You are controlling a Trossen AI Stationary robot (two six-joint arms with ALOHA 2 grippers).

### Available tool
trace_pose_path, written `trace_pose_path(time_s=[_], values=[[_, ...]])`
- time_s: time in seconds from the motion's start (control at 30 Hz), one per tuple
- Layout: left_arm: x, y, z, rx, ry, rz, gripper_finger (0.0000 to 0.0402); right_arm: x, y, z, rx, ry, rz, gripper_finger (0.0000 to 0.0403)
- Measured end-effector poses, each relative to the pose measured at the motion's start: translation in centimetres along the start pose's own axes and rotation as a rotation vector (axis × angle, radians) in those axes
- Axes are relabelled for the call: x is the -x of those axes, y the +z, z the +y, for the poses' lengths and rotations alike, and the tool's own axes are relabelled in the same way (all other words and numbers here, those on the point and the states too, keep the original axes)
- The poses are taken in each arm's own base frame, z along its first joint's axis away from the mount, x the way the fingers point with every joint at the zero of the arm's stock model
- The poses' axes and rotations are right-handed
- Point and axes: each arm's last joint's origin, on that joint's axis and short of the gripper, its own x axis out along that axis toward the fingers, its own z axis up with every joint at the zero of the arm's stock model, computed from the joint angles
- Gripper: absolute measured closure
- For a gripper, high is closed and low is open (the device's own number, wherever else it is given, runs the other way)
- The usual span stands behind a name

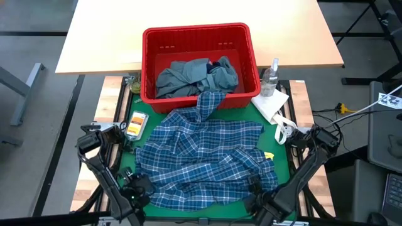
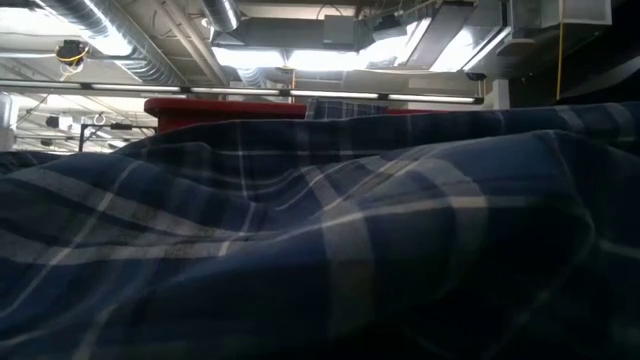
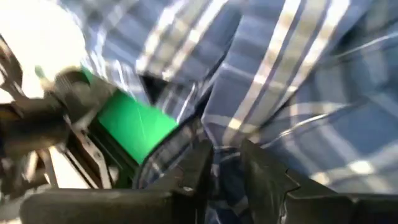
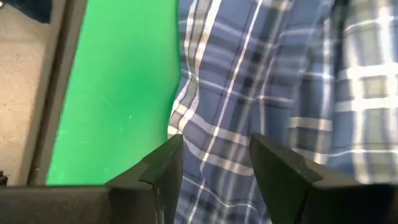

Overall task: Fold Laundry from Bin
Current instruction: Fold the blue shirt

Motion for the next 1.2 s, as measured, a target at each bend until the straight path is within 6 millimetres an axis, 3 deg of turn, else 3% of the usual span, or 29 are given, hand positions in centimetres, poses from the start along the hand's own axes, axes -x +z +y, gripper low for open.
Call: trace_pose_path(time_s=[0.3, 0.53, 0.7, 0.87, 1.2], values=[[3.9, 0.7, 0.2, -0.161, -0.056, -0.063, 0.0318, 1.7, 0.7, -0.4, 0.000, -0.083, -0.058, 0.0217], [4.5, -0.1, 0.2, -0.235, -0.092, 0.044, 0.0318, 1.8, 0.9, -0.7, 0.000, -0.201, -0.133, 0.0217], [4.8, -1.5, -0.2, -0.215, -0.143, 0.015, 0.0317, 1.8, 1.0, -1.0, -0.006, -0.233, -0.148, 0.0217], [3.2, -3.2, -0.5, -0.150, -0.149, -0.062, 0.0317, 0.9, 0.9, -1.6, -0.015, -0.287, -0.150, 0.0217], [-2.0, -5.2, -0.8, -0.054, -0.132, -0.036, 0.0317, -3.9, -1.2, -4.2, -0.076, -0.227, 0.124, 0.0217]])
